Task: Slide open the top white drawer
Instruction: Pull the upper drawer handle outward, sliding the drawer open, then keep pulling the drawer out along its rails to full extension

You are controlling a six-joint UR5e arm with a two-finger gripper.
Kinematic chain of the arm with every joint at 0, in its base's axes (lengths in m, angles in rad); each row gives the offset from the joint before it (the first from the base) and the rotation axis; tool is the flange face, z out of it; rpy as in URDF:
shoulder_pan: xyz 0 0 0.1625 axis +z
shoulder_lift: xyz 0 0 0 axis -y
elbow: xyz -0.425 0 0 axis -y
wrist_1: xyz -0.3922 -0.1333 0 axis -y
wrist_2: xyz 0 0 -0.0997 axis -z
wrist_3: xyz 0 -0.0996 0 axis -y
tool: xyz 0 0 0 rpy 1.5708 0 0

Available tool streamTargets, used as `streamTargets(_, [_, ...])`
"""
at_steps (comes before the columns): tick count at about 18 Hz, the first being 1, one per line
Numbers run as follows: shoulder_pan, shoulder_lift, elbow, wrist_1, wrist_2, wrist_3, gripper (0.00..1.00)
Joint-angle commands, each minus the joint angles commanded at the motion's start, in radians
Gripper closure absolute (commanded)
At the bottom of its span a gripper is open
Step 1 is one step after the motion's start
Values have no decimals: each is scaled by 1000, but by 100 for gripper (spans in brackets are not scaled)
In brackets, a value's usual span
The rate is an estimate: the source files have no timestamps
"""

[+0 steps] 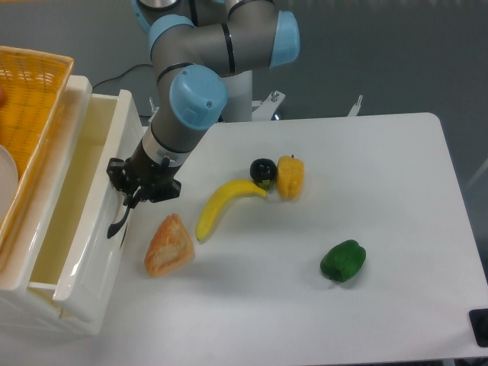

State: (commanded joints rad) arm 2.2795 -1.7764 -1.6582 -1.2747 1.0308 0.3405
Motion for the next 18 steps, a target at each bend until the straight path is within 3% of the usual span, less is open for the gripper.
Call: streamTargets(18, [64,0,3,0,15,3,86])
